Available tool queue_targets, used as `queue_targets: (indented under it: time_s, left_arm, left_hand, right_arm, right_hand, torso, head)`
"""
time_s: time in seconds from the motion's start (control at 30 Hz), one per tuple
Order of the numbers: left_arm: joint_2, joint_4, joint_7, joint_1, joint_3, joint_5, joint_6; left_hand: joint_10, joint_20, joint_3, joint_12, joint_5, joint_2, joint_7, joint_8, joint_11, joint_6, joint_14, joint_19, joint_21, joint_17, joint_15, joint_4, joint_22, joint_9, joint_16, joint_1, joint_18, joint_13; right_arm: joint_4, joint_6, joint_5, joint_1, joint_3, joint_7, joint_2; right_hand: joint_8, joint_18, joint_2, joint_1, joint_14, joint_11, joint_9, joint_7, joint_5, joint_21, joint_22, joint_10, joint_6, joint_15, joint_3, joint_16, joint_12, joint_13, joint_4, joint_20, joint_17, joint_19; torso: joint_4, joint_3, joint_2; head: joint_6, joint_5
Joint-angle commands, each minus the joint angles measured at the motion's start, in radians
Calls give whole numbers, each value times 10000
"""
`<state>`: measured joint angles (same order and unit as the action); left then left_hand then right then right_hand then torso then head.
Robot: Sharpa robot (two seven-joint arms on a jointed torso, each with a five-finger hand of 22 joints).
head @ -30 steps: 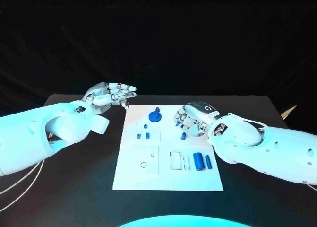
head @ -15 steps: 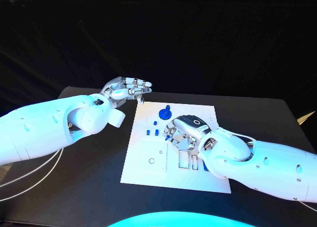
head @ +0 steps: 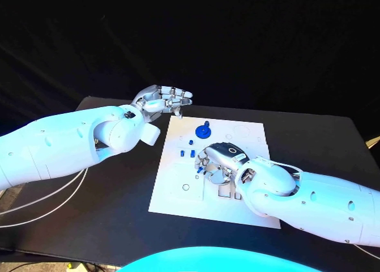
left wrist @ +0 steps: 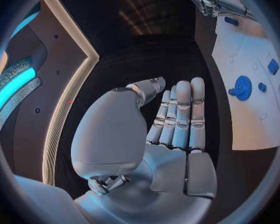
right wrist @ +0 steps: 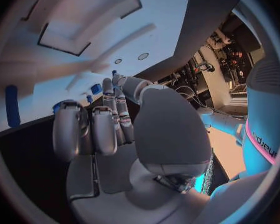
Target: Assemble the parts on the task board
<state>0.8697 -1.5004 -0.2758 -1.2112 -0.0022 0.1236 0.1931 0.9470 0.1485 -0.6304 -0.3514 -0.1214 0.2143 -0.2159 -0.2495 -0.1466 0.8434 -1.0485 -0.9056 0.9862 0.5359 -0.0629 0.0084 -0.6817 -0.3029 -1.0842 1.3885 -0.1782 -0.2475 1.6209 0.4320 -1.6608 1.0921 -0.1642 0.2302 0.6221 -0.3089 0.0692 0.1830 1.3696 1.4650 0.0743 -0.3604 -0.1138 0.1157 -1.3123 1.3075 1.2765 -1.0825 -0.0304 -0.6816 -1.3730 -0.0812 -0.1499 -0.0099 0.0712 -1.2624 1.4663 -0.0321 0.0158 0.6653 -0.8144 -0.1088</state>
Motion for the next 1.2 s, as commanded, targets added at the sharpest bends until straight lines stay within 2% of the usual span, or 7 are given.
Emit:
queue_targets:
  time_s: [0.03,0.53,1.2]
  left_arm:
    - [-34,3,-135,-12,9,-85,13]
    - [-60,36,-57,-12,9,-86,-59]
    - [-53,35,14,-12,9,-86,-131]
  left_hand:
    - [-47,62,74,-36,-38,-56,-14,60,5,-67,67,41,-35,-9,-14,13,17,14,40,25,-63,-1]
    - [-58,67,84,-47,-37,-57,-14,55,4,-72,73,45,-41,-12,-18,18,21,16,39,16,-64,-3]
    - [-80,72,93,-54,-37,-57,-16,52,0,-82,81,49,-48,-15,-22,24,26,18,37,7,-64,-3]
  right_arm:
    - [16,-300,-211,-36,-4,-14,-47]
    - [116,-456,-286,-78,-8,5,-45]
    - [-57,-838,-474,-86,-23,148,-113]
  right_hand:
    - [-36,-147,-48,-17,551,-298,-12,-17,42,35,1157,348,-17,-46,8,50,-15,-10,-53,-39,8,400]
    - [-33,-149,-53,-29,550,-295,-17,-22,42,28,1163,349,-12,-46,1,45,-7,-10,-63,-42,5,401]
    - [-31,-147,-55,-45,546,-292,-22,-28,38,37,1158,350,-8,-45,0,54,1,-10,-69,-43,23,398]
  torso:
    - [1,-12,0]
    - [1,-5,-1]
    - [2,0,-1]
  head:
    - [-62,-57]
    - [-121,-99]
    - [-183,-123]
